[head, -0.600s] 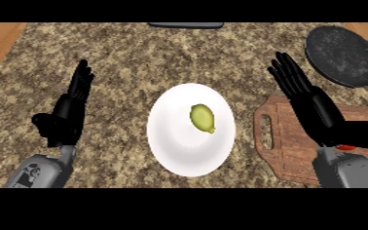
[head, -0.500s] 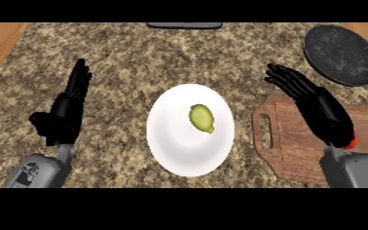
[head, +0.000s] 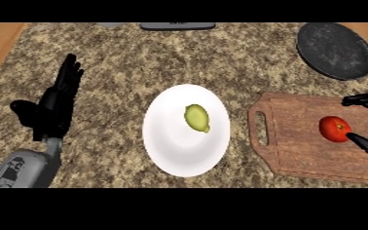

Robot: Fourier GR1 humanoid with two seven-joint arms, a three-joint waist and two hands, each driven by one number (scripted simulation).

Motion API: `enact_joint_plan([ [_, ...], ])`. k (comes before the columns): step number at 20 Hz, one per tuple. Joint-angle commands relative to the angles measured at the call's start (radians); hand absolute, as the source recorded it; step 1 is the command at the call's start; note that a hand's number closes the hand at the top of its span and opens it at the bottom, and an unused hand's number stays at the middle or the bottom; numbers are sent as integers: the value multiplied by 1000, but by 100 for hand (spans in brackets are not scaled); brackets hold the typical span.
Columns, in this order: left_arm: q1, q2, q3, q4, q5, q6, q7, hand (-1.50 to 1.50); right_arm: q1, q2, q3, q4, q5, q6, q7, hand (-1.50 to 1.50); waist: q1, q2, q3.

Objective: Pick the tomato from the cutting board and place it in the pan

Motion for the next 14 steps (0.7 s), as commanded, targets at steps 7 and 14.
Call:
enact_joint_plan([
  [7,-24,17,46,42,30,-69,6,0,58,-376,-212,271,187,108,-410,-150,21,-1,-3],
  [14,-3,-21,18,57,-21,-67,-31,0,1,-559,-120,250,299,124,-348,-150,32,-2,-5],
])
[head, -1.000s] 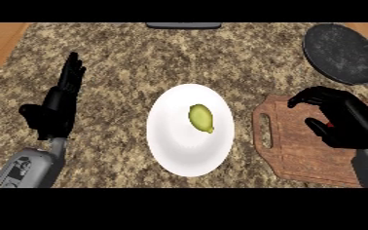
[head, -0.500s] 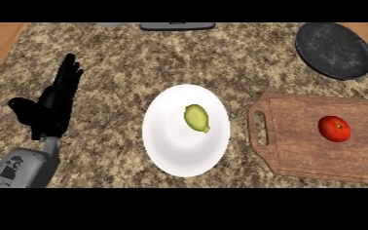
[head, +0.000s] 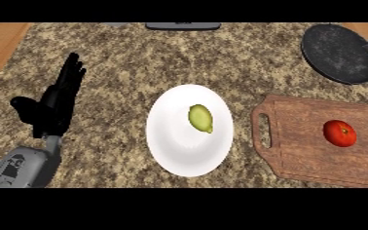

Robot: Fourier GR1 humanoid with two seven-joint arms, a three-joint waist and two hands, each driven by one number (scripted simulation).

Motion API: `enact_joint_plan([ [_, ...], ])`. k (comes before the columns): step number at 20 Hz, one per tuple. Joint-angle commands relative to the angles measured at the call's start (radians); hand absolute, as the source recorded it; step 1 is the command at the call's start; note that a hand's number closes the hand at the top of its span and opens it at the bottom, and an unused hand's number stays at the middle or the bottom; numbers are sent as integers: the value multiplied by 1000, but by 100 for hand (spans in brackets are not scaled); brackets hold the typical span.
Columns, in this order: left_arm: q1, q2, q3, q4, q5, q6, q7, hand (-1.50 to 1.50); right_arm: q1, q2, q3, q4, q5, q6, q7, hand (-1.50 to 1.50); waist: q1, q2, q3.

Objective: Pick the tomato from the cutting board and place it in the pan

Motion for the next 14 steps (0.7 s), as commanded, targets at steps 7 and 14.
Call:
enact_joint_plan([
  [7,-58,-58,37,63,-38,-14,10,0,-147,-55,86,-42,92,56,11,-150,1,-1,-1],
  [14,-3,-33,70,14,-38,-54,15,0,-175,-22,130,-121,20,172,92,-150,-1,-4,-2],
])
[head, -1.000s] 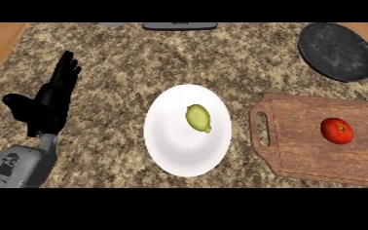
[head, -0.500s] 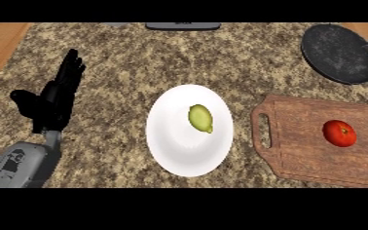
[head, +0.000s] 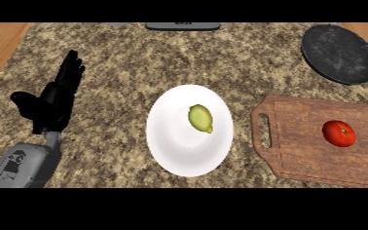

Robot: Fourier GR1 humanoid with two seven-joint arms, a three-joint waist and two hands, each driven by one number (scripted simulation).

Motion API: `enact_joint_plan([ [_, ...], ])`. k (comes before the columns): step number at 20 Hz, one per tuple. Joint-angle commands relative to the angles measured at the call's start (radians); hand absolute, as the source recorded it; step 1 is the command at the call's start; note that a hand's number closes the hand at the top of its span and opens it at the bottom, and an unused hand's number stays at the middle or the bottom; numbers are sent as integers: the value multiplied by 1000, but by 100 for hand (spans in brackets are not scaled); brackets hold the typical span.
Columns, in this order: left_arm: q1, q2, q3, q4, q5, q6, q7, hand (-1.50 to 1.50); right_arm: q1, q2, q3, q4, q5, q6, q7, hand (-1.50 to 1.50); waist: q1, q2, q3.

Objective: Pick the tomato from the cutting board and place it in the pan

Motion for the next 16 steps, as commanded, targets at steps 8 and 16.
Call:
enact_joint_plan([
  [8,6,-51,34,64,-39,-45,-47,0,31,109,74,-256,-3,60,192,-150,-11,-1,0],
  [16,35,-77,71,-6,-88,-52,10,0,109,174,-20,-315,76,83,283,-150,-10,-2,0],
])
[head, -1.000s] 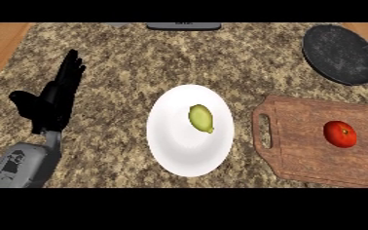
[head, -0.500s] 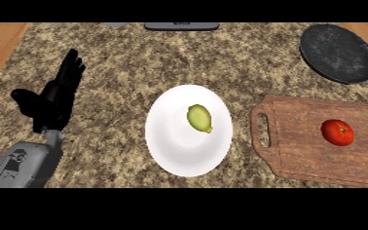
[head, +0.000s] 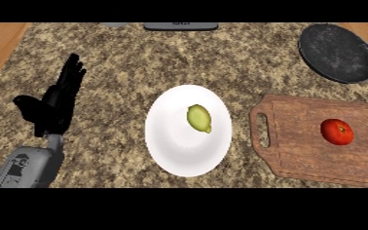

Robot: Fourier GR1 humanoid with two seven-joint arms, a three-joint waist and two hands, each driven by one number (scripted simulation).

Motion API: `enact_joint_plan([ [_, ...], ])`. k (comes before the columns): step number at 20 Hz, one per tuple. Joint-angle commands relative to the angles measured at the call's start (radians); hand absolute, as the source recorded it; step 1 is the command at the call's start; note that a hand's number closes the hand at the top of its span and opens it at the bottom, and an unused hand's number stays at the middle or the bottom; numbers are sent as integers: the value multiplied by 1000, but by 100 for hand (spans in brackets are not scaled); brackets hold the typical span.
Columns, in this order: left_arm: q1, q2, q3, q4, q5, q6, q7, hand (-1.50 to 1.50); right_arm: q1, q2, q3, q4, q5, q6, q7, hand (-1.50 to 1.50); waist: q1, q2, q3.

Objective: Pick the tomato from the cutting board and place it in the pan

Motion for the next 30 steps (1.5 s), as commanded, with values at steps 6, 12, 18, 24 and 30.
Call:
enact_joint_plan([
  [6,-31,-38,25,-15,-44,-15,56,0,-43,75,41,118,200,-9,-20,-150,5,2,0],
  [12,22,-48,48,-89,-84,-19,79,0,-72,117,62,153,277,36,-82,-150,6,1,0],
  [18,-46,-71,90,-23,-93,-48,63,0,-102,159,99,176,371,5,-113,-150,4,2,0],
  [24,-60,-61,107,-34,-102,-82,102,0,-136,184,165,203,499,-21,-90,-150,9,3,0],
  [30,-24,-122,92,6,-134,-77,37,0,-186,208,200,202,607,-28,-35,-150,10,4,0],
])
